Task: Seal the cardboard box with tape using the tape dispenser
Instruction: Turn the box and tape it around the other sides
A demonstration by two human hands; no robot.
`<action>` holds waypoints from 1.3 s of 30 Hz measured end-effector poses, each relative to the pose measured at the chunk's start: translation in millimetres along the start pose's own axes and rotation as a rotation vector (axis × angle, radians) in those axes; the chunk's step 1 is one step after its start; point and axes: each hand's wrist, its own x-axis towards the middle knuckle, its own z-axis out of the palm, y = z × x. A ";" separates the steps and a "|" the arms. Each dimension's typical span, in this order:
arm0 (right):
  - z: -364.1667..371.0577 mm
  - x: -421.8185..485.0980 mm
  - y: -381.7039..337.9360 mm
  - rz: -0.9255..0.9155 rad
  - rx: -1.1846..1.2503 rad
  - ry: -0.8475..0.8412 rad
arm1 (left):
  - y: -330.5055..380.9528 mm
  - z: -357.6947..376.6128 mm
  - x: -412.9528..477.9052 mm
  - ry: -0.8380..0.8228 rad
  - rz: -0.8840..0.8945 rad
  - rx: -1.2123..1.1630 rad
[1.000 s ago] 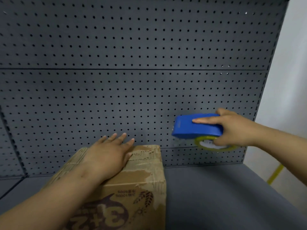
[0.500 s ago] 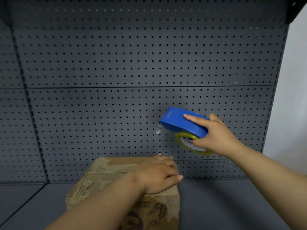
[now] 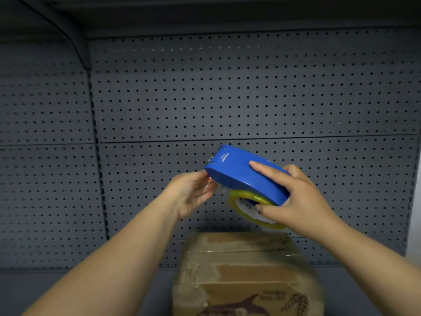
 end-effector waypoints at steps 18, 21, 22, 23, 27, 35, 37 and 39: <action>84.3 -18.6 -128.2 0.257 -0.122 0.158 | 40.0 -95.6 17.0 -0.325 -0.068 0.173; 90.9 -24.2 -147.3 0.308 -0.164 0.115 | 42.0 -103.8 8.9 -0.274 -0.017 0.195; 93.0 -27.2 -153.1 0.324 -0.174 0.112 | 42.6 -105.8 5.5 -0.260 -0.006 0.216; 95.1 -31.2 -158.9 0.338 -0.184 0.109 | 43.0 -107.0 1.7 -0.250 0.003 0.236; 100.1 -50.3 -181.4 0.398 -0.274 0.060 | 45.1 -105.6 -14.9 -0.243 0.014 0.321; 90.0 -86.0 -217.1 0.477 -0.362 0.069 | 32.7 -99.4 -38.2 -0.310 0.040 0.309; 86.6 -91.9 -223.6 0.505 -0.378 0.062 | 33.2 -102.3 -34.2 -0.311 0.031 0.300; 84.8 -95.0 -228.3 0.526 -0.394 0.048 | 34.6 -107.6 -25.0 -0.312 0.024 0.300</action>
